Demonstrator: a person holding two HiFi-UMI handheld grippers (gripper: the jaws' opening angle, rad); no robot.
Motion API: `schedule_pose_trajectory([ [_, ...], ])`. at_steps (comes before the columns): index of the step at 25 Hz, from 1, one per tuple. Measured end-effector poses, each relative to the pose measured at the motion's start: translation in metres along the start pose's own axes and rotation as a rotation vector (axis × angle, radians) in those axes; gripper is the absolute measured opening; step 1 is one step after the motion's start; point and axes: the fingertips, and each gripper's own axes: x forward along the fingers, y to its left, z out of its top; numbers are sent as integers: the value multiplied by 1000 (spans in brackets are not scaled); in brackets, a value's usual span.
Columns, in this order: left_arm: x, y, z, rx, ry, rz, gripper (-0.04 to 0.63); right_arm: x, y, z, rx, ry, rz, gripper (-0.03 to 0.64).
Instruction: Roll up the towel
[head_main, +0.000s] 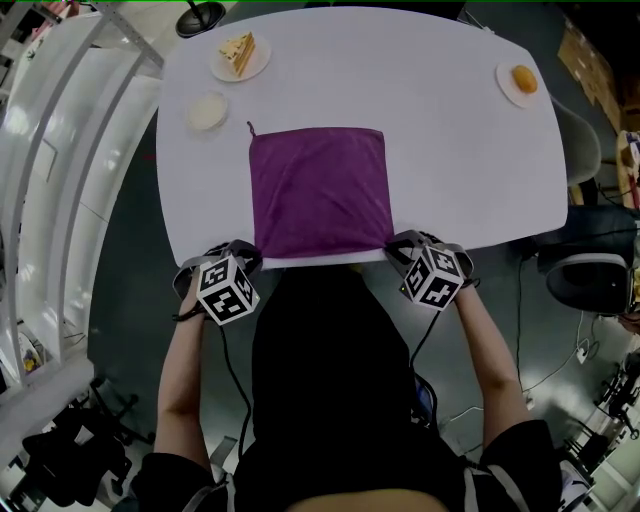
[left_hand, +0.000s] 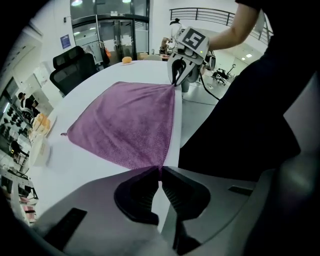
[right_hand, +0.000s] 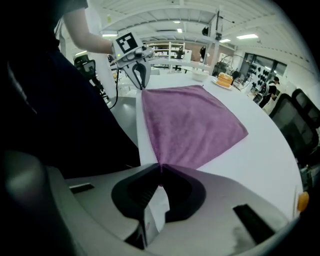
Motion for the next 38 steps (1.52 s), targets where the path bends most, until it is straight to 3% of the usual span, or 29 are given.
schedule_pose_trajectory([
  [9,-24,40,18,-214,-168,12,26,-17,-41,18,230,-150,17,23],
  [15,-20,70,19,-295,-166,67,26,-10,-67,21,337,-146,8,23],
  [24,-5,96,20,-329,-151,118,26,5,-87,21,347,-123,-12,25],
  [26,-3,98,20,-313,-139,125,26,7,-89,20,347,-117,-11,26],
  [28,-1,101,19,-287,-119,136,26,7,-93,17,345,-108,-19,77],
  [35,-4,111,21,-257,-129,161,29,4,-116,1,364,-78,-97,77],
  [38,-5,112,20,-262,-128,156,73,5,-120,-2,364,-71,-123,77],
])
